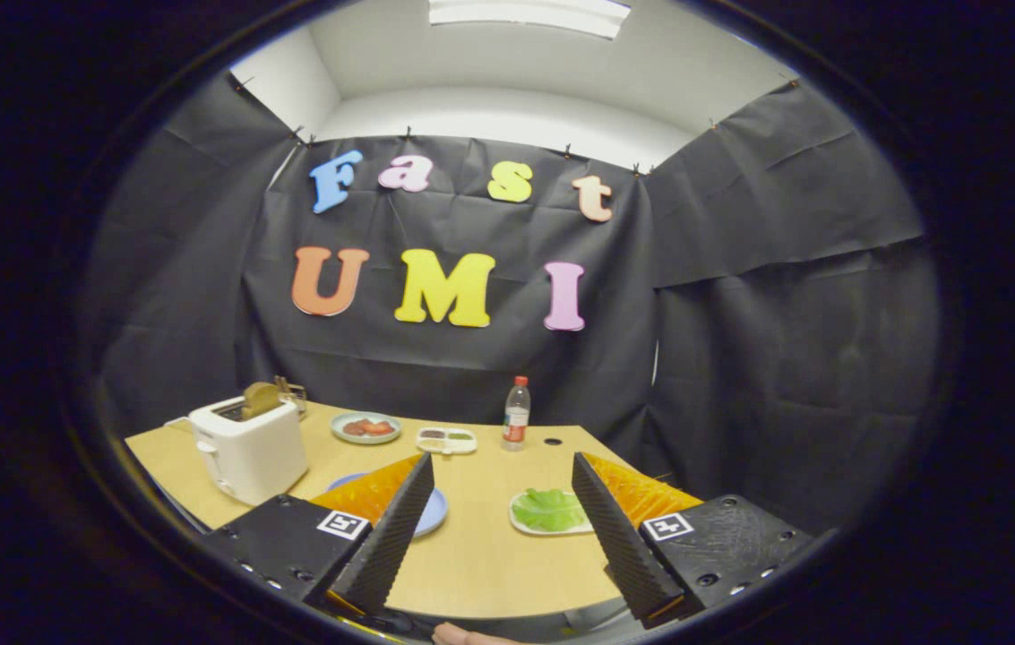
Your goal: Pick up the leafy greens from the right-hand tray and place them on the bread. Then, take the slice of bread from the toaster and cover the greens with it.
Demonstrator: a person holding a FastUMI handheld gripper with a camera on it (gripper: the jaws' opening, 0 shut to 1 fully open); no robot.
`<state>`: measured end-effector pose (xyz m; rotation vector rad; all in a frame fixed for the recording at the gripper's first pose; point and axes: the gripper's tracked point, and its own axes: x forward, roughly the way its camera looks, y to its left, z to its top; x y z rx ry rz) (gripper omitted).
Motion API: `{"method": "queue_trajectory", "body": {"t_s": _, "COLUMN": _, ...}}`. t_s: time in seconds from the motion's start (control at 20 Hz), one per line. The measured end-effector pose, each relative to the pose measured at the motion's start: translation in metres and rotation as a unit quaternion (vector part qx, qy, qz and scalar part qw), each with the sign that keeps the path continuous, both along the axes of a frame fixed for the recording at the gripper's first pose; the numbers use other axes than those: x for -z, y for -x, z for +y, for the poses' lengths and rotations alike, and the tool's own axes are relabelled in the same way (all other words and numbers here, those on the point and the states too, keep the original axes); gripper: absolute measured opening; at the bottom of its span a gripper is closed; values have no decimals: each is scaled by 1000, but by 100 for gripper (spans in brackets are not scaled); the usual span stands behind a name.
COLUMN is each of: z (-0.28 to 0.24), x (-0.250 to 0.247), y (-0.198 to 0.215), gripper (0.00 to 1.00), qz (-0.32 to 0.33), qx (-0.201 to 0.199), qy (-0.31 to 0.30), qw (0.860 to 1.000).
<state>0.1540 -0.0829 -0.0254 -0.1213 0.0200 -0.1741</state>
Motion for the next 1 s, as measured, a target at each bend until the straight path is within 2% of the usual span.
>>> {"method": "queue_trajectory", "body": {"t_s": 0.3, "z": -79, "x": 33, "y": -103, "gripper": 95, "qz": 55, "qx": 42, "qy": -19, "qw": 997}}
{"method": "queue_trajectory", "body": {"t_s": 0.55, "z": -137, "x": 89, "y": -172, "gripper": 95, "qz": 140, "qx": 75, "qy": 13, "qw": 987}}
{"method": "queue_trajectory", "body": {"t_s": 0.75, "z": -176, "x": 137, "y": -199, "gripper": 95, "qz": 205, "qx": 105, "qy": -7, "qw": 973}}
{"method": "queue_trajectory", "body": {"t_s": 1.0, "z": -206, "x": 200, "y": -215, "gripper": 95, "qz": 284, "qx": 124, "qy": -54, "qw": 949}}
